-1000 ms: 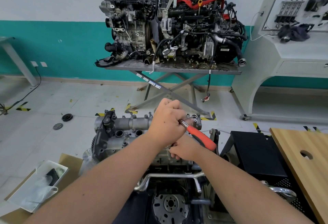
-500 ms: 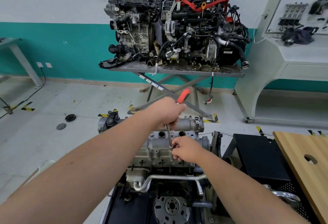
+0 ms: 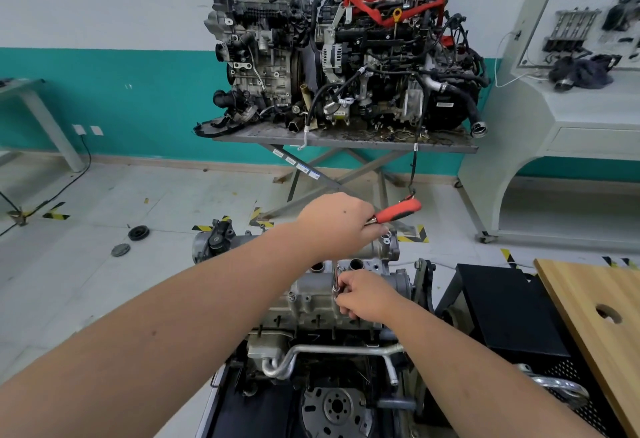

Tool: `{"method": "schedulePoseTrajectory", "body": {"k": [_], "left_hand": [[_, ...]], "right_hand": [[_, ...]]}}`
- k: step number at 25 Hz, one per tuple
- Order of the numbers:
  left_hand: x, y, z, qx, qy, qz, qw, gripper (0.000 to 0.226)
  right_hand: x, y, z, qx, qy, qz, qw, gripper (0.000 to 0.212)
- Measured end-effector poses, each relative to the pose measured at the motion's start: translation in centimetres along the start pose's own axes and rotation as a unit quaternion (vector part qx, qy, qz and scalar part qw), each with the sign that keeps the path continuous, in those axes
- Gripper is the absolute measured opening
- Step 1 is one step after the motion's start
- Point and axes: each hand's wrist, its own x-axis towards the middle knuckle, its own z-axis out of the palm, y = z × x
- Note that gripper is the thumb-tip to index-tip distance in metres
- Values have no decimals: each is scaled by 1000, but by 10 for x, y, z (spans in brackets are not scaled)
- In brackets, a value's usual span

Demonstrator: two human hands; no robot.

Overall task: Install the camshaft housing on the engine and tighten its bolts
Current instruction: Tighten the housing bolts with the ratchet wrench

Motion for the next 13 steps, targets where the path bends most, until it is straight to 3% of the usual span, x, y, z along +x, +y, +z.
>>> {"method": "schedulePoseTrajectory", "body": {"k": [2,4,5,7,8,10,11,13], "left_hand": [[-5,-2,2,-202,-27,-45,978,35],[-6,-4,7,-426,-7,-134,895,29],[-3,-5,12,-523,25,-197,829,25],[1,-9,18,-685,90,-310,653,16],[2,-12,20,-746,107,-330,569,13],[-4,-19,25,-829,109,-302,458,15],[-8,-22,29,-856,105,-273,427,16],[-18,-24,36,-884,103,-217,401,20]], "right_hand": [[0,1,0,-2,1,-1,1000,19],[1,1,0,-3,2,-3,1000,18],[1,2,0,-1,2,-3,1000,18],[1,2,0,-1,0,-2,1000,18],[1,2,0,-2,0,0,1000,18],[1,3,1,-3,1,1,1000,19],[2,3,1,-3,1,1,1000,19],[2,3,2,-2,3,0,1000,18]]}}
